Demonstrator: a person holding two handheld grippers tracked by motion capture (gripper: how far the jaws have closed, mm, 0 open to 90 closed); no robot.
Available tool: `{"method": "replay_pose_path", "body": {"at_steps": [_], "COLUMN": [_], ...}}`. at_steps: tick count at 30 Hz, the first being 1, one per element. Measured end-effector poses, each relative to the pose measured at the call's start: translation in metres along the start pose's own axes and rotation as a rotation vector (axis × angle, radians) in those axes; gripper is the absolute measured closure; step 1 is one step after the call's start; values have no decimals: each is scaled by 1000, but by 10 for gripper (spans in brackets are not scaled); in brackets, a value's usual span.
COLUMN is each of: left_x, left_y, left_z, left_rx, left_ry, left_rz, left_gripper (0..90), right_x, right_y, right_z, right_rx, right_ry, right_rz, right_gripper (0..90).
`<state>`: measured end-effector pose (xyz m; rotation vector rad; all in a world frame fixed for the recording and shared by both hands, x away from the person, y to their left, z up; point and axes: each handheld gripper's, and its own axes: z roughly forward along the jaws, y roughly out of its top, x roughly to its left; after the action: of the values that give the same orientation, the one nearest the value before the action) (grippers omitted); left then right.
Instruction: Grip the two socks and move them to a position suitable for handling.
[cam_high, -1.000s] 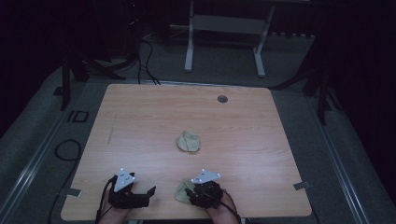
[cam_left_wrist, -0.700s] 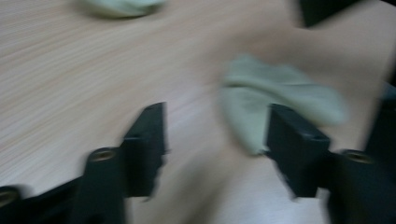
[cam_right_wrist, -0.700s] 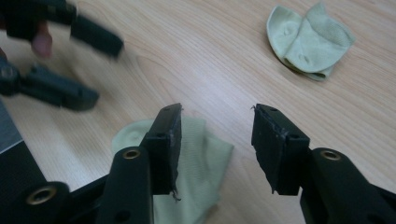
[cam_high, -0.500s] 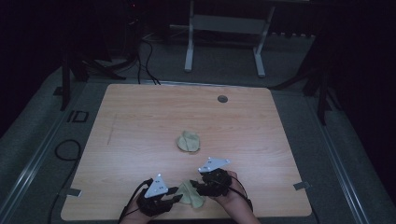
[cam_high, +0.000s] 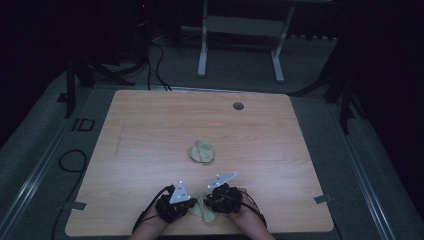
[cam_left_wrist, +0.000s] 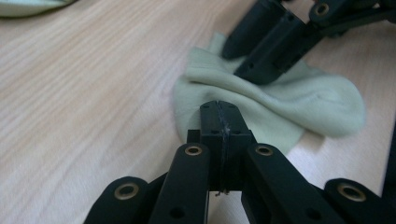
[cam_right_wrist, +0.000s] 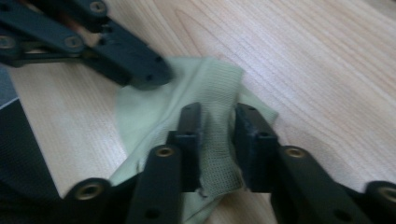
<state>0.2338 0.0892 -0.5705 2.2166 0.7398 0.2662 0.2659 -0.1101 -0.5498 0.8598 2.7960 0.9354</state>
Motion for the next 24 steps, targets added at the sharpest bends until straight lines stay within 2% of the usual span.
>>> {"method": "replay_pose_path", "body": {"at_steps": [3,5,10,12,13,14,18,24], "left_x": [4,6,10,10,10,10,11,14], "left_y": [4,5,5,5,5,5,5,7], "left_z": [3,4,5,5,5,5,5,6], "left_rx": [7,7,1,1,1,-1,-3,3], "left_ry": [-11,-22,-37,-37,-38,-39,-47,-48], "left_rz": [22,37,23,29,26,27,31,38], "left_gripper": [895,895,895,895,895,895,895,894], "right_x": [1,1,2,1,-1,-1,-6,-26], "right_y": [2,4,9,11,11,11,4,-15], "right_z": [-1,-4,-21,-36,-47,-47,-67,-85], "right_rx": [3,8,-34,-71,-98,-98,-133,-135], "right_ry": [-12,-16,-35,-51,-51,-51,-59,-103], "right_rz": [12,0,-4,-2,13,13,43,112], "right_gripper": [844,853,856,856,856,856,855,855]}}
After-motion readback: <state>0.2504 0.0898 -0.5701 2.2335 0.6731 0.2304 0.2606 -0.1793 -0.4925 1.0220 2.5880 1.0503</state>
